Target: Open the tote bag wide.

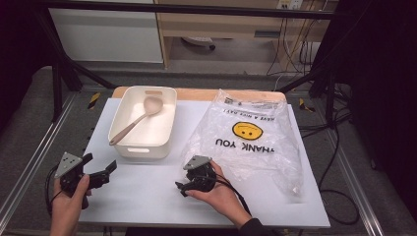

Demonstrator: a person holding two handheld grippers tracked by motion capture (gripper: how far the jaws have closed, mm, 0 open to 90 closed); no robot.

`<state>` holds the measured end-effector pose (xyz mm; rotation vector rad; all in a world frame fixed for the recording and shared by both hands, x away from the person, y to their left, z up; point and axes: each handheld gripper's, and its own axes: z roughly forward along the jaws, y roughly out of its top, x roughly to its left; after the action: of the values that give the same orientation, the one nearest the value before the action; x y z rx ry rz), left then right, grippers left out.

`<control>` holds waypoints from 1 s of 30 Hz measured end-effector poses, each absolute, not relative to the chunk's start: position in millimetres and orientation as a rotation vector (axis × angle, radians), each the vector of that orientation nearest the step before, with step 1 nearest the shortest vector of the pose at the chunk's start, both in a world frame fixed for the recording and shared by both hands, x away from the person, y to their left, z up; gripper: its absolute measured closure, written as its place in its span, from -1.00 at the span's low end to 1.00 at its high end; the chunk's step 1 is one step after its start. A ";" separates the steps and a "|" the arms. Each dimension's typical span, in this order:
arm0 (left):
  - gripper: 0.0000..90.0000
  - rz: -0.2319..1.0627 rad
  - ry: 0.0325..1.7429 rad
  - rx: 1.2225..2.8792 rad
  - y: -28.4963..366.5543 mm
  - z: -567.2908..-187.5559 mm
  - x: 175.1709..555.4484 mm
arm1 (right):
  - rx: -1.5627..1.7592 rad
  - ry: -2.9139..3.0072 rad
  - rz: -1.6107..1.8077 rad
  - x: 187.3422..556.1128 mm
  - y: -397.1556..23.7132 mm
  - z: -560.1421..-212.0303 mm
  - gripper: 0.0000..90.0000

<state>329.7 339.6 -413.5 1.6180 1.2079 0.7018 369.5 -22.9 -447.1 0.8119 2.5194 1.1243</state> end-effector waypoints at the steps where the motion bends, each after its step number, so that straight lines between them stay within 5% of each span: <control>1: -0.90 0.703 1.207 1.620 339.5 -413.5 329.8 | 0.819 2.523 1.127 368.8 -24.3 -448.1 -0.59; 8: -0.90 0.703 1.206 1.618 339.4 -413.4 329.5 | 0.821 2.552 1.090 365.5 -30.6 -456.5 -0.30; 9: -0.90 0.703 1.206 1.618 339.5 -413.4 329.5 | 0.814 2.544 1.106 365.6 -31.8 -456.5 -0.05; 11: -0.90 0.704 1.204 1.619 339.4 -413.3 329.6 | 0.815 2.538 1.107 365.8 -32.6 -456.5 0.02; 13: -0.90 0.701 1.204 1.620 339.0 -413.4 329.8 | 0.819 2.529 1.125 365.9 -34.2 -457.0 0.26; 14: -0.90 0.701 1.204 1.622 339.0 -413.5 329.9 | 0.829 2.515 1.136 367.3 -35.4 -457.3 0.53; 17: -0.90 0.701 1.203 1.622 338.6 -413.7 330.0 | 0.863 2.490 1.164 373.9 -35.7 -459.0 0.81; 30: -0.90 0.710 1.200 1.625 338.0 -412.7 329.2 | 1.005 2.388 1.197 398.4 -34.5 -456.9 0.94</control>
<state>329.2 338.0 -412.7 1.6250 1.1998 0.7095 398.4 -34.5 -456.9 1.0053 2.3875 1.1975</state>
